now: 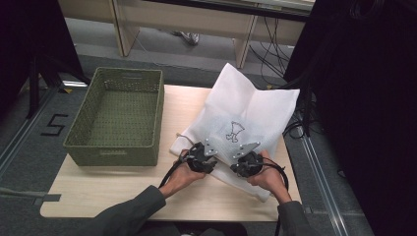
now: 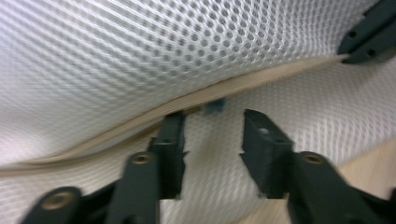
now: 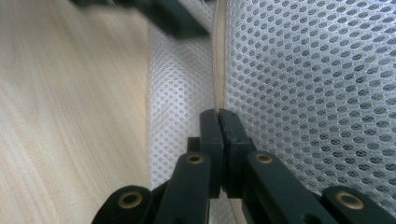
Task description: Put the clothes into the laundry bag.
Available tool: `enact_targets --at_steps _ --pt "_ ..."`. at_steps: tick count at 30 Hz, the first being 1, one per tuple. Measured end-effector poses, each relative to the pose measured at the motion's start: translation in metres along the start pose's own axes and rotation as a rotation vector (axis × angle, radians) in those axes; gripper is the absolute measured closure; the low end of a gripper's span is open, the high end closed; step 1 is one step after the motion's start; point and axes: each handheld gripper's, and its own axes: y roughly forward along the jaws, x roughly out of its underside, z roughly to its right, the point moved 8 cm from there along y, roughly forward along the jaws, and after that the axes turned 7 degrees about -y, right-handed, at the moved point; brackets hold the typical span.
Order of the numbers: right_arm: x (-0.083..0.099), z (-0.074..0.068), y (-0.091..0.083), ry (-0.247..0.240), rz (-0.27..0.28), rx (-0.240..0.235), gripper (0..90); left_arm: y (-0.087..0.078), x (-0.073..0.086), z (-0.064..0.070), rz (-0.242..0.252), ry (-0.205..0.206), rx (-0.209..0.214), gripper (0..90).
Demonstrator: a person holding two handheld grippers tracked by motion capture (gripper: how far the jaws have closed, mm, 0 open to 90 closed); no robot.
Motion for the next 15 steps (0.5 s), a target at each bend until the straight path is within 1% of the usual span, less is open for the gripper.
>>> enact_targets --at_steps 1,2,3,4,5,6,7,8,9,10,11,12,13,14,15 --pt "0.000 0.000 0.000 0.001 0.000 0.001 90.0 -0.002 0.000 -0.001 0.003 -0.005 0.006 65.8" --pt "0.000 -0.001 -0.001 0.009 -0.005 -0.002 90.0 -0.001 -0.001 -0.001 0.000 0.005 0.019 69.1" --pt "0.000 0.000 -0.001 -0.001 0.001 0.000 90.0 0.004 0.001 0.000 -0.016 -0.014 0.022 71.8" --pt "0.000 0.001 -0.002 -0.006 0.002 0.006 90.0 0.011 0.002 0.003 -0.024 -0.023 0.033 74.1" --pt "-0.001 0.001 -0.002 -0.008 0.004 0.007 90.0 0.017 0.003 0.005 -0.035 -0.018 0.038 75.4" --pt "-0.001 0.001 -0.002 -0.005 0.003 0.004 90.0 0.025 0.003 0.007 -0.035 -0.025 0.037 76.4" --pt "-0.001 0.001 -0.001 -0.006 0.004 0.006 90.0 0.028 0.000 0.007 -0.027 -0.024 0.028 78.3" --pt "-0.001 0.001 -0.001 -0.017 0.008 -0.002 90.0 0.032 -0.004 0.006 -0.019 -0.028 0.019 80.8" --pt "-0.001 0.001 -0.001 -0.018 0.009 -0.003 90.0 0.035 -0.009 0.005 -0.012 -0.041 0.016 82.0" --pt "-0.001 0.000 -0.001 0.000 0.007 -0.004 90.0 0.038 -0.015 0.004 0.003 -0.062 0.006 82.8" --pt "-0.001 0.001 -0.002 -0.008 0.010 -0.001 90.0 0.041 -0.020 0.004 0.020 -0.065 0.000 82.9" --pt "-0.002 0.003 -0.002 -0.025 0.021 0.004 89.9 0.043 -0.022 0.004 0.029 -0.047 -0.016 82.8" --pt "-0.002 0.002 -0.003 0.005 0.015 0.002 89.9 0.047 -0.020 0.006 0.029 -0.020 -0.027 82.7" --pt "-0.002 0.002 -0.003 0.005 0.015 0.002 89.9 0.047 -0.020 0.006 0.029 -0.020 -0.027 81.5" --pt "-0.001 0.003 -0.002 0.006 0.020 0.002 89.9 0.046 -0.015 0.009 0.008 -0.007 -0.004 79.5"
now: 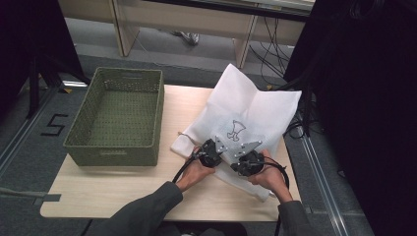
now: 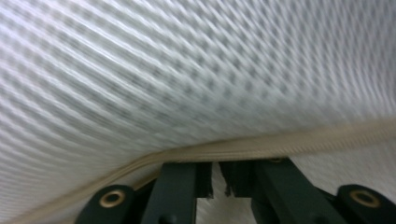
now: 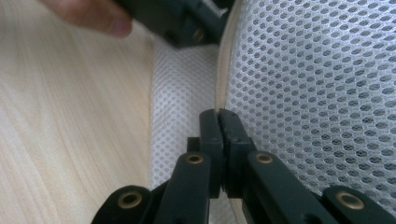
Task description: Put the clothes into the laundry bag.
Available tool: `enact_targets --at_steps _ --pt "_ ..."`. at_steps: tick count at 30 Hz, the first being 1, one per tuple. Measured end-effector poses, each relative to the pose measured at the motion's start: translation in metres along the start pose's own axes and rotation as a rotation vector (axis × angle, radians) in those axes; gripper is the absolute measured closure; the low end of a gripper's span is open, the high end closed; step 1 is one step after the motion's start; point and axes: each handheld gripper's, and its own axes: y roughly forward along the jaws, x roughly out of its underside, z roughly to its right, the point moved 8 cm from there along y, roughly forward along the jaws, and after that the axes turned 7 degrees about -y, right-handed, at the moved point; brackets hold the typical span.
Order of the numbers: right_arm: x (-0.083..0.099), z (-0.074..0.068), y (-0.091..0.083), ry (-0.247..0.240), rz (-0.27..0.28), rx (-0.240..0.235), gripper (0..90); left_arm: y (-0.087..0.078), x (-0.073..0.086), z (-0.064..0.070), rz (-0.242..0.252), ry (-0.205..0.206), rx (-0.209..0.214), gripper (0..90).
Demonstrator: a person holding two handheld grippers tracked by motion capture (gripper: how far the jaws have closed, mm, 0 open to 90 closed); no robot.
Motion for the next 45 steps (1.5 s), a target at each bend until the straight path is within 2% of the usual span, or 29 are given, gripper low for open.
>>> enact_targets --at_steps 2,3,4,6,7,8,9,10,11,13,14,15,16,18,19,21,23,24,26,28,30,31,32,33,36,40,43,45 --pt "0.001 0.000 0.003 -0.018 -0.005 -0.001 89.8 -0.011 0.004 0.001 -0.011 -0.022 0.036 75.1" --pt "0.001 0.000 0.003 -0.018 -0.005 -0.001 89.8 -0.011 0.004 0.001 -0.011 -0.022 0.036 70.5" --pt "0.003 0.000 0.005 -0.023 -0.013 -0.006 89.6 -0.018 0.006 0.002 -0.012 -0.006 0.042 70.5" --pt "0.003 -0.003 0.006 0.004 -0.027 -0.004 89.5 -0.031 0.010 0.000 -0.020 0.040 0.041 66.7" --pt "0.002 -0.001 0.007 -0.020 -0.021 0.005 89.5 -0.037 0.011 -0.002 -0.020 0.059 0.043 64.7" --pt "0.003 -0.002 0.008 -0.015 -0.028 -0.002 89.4 -0.042 0.012 -0.002 -0.018 0.051 0.054 64.0" --pt "0.003 -0.001 0.008 -0.032 -0.035 -0.008 89.4 -0.046 0.014 -0.003 -0.025 0.044 0.067 62.8" --pt "0.003 -0.001 0.009 -0.023 -0.034 -0.010 89.4 -0.051 0.016 -0.004 -0.027 0.041 0.079 61.5" --pt "0.004 0.000 0.010 -0.028 -0.032 -0.004 89.4 -0.054 0.017 -0.007 -0.025 0.040 0.076 60.8" --pt "0.005 0.001 0.011 -0.003 -0.047 -0.003 89.4 -0.056 0.020 -0.009 -0.033 0.032 0.091 60.7" --pt "0.005 0.003 0.013 -0.030 -0.040 0.003 89.4 -0.055 0.023 -0.011 -0.048 0.032 0.094 60.7" --pt "0.005 0.004 0.014 -0.029 -0.042 0.005 89.4 -0.051 0.026 -0.012 -0.063 0.035 0.104 61.7" --pt "0.006 0.003 0.014 -0.004 -0.057 0.005 89.3 -0.048 0.028 -0.013 -0.073 0.031 0.104 63.7" --pt "0.006 0.005 0.015 -0.012 -0.059 0.019 89.4 -0.040 0.033 -0.013 -0.097 0.014 0.123 71.2" --pt "0.006 0.006 0.017 -0.005 -0.060 0.017 89.3 -0.038 0.032 -0.012 -0.085 0.008 0.130 75.2" --pt "0.007 0.009 0.018 0.007 -0.063 0.033 89.4 -0.038 0.032 -0.011 -0.090 0.026 0.126 81.4" --pt "0.007 0.012 0.019 0.004 -0.063 0.043 89.3 -0.042 0.034 -0.007 -0.099 0.046 0.128 84.1" --pt "0.008 0.012 0.019 0.006 -0.066 0.046 89.4 -0.044 0.036 -0.005 -0.106 0.069 0.122 85.0" --pt "0.009 0.013 0.020 -0.002 -0.063 0.044 89.4 -0.049 0.040 0.002 -0.111 0.076 0.121 87.1" --pt "0.010 0.013 0.021 0.005 -0.067 0.056 89.3 -0.056 0.047 0.016 -0.108 0.095 0.128 87.5" --pt "0.012 0.010 0.021 0.014 -0.078 0.047 89.2 -0.065 0.052 0.027 -0.097 0.114 0.101 87.6" --pt "0.012 0.011 0.022 -0.013 -0.077 0.038 89.3 -0.068 0.055 0.032 -0.093 0.102 0.098 87.7" --pt "0.012 0.010 0.022 -0.003 -0.082 0.040 89.4 -0.070 0.057 0.035 -0.098 0.106 0.105 87.8" --pt "0.011 0.012 0.022 -0.007 -0.077 0.061 89.4 -0.072 0.059 0.039 -0.106 0.115 0.126 87.9" --pt "0.010 0.017 0.025 0.019 -0.084 0.087 89.5 -0.075 0.062 0.039 -0.109 0.149 0.128 88.0" --pt "0.010 0.035 0.026 0.041 -0.084 0.137 89.5 -0.075 0.061 0.038 -0.118 0.138 0.138 87.8" --pt "0.009 0.037 0.027 0.041 -0.081 0.131 89.5 -0.075 0.061 0.038 -0.112 0.139 0.142 87.1" --pt "0.009 0.035 0.025 0.037 -0.084 0.136 89.3 -0.074 0.061 0.037 -0.110 0.117 0.148 85.5"
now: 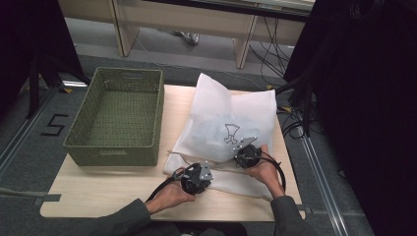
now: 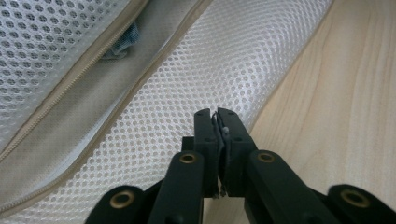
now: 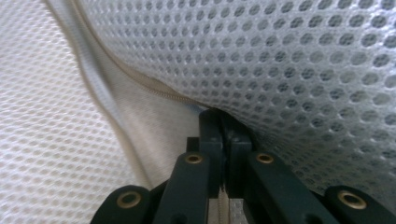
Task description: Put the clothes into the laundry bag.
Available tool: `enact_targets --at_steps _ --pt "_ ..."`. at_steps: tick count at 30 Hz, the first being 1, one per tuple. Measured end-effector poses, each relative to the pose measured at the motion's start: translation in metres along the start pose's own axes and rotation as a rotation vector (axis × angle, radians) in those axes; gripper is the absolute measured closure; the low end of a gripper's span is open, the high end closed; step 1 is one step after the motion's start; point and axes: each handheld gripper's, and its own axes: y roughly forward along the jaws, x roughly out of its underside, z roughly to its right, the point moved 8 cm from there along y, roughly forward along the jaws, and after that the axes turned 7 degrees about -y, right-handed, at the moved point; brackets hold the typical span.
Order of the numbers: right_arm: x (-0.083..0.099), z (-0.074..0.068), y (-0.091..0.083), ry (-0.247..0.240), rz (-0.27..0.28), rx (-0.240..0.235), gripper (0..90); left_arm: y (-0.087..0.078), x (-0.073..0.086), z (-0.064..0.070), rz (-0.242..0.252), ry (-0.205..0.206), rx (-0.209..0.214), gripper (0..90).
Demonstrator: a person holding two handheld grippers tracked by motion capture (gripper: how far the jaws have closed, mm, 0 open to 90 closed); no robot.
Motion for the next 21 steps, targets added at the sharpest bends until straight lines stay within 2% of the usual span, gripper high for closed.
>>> enact_targets --at_steps 2,4,5,6,8,11,13,15,16,17,19,21 --pt "-0.001 -0.002 -0.002 -0.006 0.009 -0.018 89.2 0.000 0.000 -0.001 0.007 -0.027 0.011 85.0" --pt "-0.001 -0.006 -0.005 -0.018 0.014 -0.029 89.2 0.000 -0.001 -0.002 0.007 -0.010 0.006 85.0" --pt "-0.002 -0.008 -0.008 -0.025 0.018 -0.024 89.2 0.000 -0.001 -0.004 0.016 -0.024 -0.028 85.1" --pt "-0.002 -0.013 -0.012 -0.024 0.020 -0.043 89.2 0.000 -0.001 -0.004 0.021 -0.017 -0.036 85.1" --pt "-0.002 -0.019 -0.019 -0.054 0.022 -0.057 89.4 0.000 -0.001 -0.002 0.015 0.006 -0.026 85.3" --pt "0.000 -0.030 -0.031 -0.106 0.026 -0.082 89.8 0.001 0.000 0.000 0.009 -0.009 -0.017 85.3" --pt "0.003 -0.039 -0.036 -0.109 0.017 -0.098 89.8 0.001 -0.001 0.001 0.017 -0.018 -0.026 85.3" --pt "0.007 -0.046 -0.036 -0.124 -0.006 -0.123 90.0 0.001 -0.001 0.000 0.019 -0.004 -0.030 85.2" --pt "0.010 -0.049 -0.034 -0.143 -0.020 -0.138 90.0 0.002 -0.001 0.001 0.020 -0.015 -0.020 85.1" --pt "0.014 -0.053 -0.030 -0.140 -0.041 -0.145 90.0 0.002 -0.001 0.001 0.010 -0.020 -0.017 85.0" --pt "0.017 -0.054 -0.024 -0.144 -0.055 -0.170 90.0 0.002 0.000 0.002 0.005 -0.038 -0.018 84.4" --pt "0.017 -0.051 -0.024 -0.134 -0.042 -0.161 89.8 0.001 -0.001 0.000 0.007 -0.022 -0.020 82.3"
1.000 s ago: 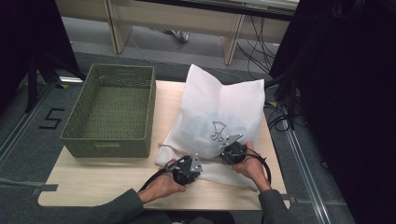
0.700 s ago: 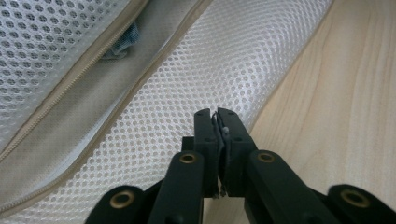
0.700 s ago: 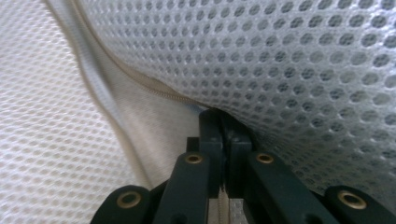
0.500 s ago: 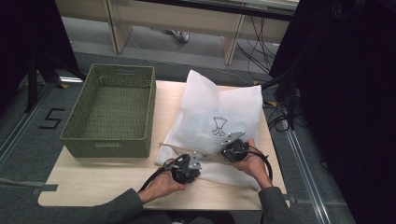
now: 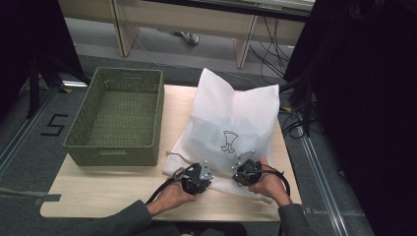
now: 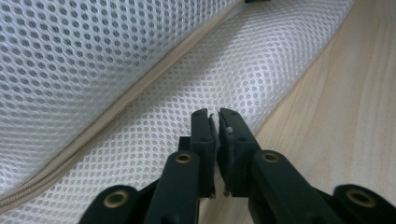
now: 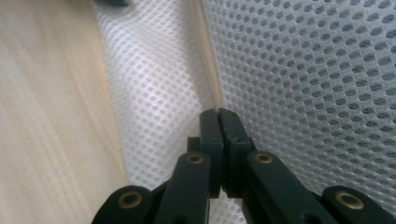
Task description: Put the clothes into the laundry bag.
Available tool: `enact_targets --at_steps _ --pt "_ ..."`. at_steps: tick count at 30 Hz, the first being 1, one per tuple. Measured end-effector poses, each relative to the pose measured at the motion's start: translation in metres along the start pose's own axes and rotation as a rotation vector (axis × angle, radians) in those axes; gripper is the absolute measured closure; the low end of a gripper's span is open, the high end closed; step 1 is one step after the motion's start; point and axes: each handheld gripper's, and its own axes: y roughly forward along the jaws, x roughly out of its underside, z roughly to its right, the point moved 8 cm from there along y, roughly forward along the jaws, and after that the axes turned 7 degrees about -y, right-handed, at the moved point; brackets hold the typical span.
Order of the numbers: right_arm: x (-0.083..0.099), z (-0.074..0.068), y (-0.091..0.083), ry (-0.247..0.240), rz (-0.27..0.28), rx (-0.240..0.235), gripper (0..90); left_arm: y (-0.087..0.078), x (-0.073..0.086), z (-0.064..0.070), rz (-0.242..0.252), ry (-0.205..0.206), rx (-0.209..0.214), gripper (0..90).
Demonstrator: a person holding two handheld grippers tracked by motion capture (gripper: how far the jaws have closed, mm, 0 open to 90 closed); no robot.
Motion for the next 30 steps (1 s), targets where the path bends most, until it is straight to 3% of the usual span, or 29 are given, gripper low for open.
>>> enact_targets --at_steps 5,9,15,16,17,19,21,23,24,27,30 --pt "0.003 0.006 0.000 0.025 0.013 0.026 84.3 -0.006 -0.003 0.001 0.016 -0.026 0.044 70.3" --pt "0.003 0.007 0.000 0.032 0.025 0.024 78.9 -0.027 -0.010 -0.001 0.066 -0.060 0.057 58.3" --pt "-0.003 0.005 -0.011 0.057 0.063 0.030 70.2 -0.060 -0.008 -0.012 0.101 -0.068 0.033 49.3" --pt "-0.004 0.005 -0.013 0.051 0.072 0.036 69.1 -0.064 -0.007 -0.014 0.103 -0.065 0.029 48.7" --pt "-0.005 0.007 -0.014 0.015 0.085 0.036 67.5 -0.067 -0.006 -0.016 0.105 -0.067 0.023 47.9" --pt "-0.007 0.003 -0.020 0.085 0.091 0.051 64.2 -0.074 -0.004 -0.020 0.113 -0.085 0.008 46.5" --pt "-0.011 0.004 -0.024 0.075 0.122 0.063 60.7 -0.079 -0.002 -0.022 0.117 -0.084 0.006 45.2" --pt "-0.014 0.003 -0.031 0.112 0.137 0.066 56.0 -0.083 0.000 -0.025 0.125 -0.088 -0.008 43.4" --pt "-0.016 0.008 -0.032 0.066 0.157 0.073 54.5 -0.085 0.001 -0.025 0.126 -0.089 -0.013 42.8" --pt "-0.020 0.009 -0.041 0.137 0.219 0.096 48.0 -0.091 0.004 -0.026 0.136 -0.095 -0.008 40.2" --pt "-0.023 0.012 -0.046 0.172 0.265 0.117 45.2 -0.097 0.006 -0.028 0.148 -0.091 -0.015 37.5"
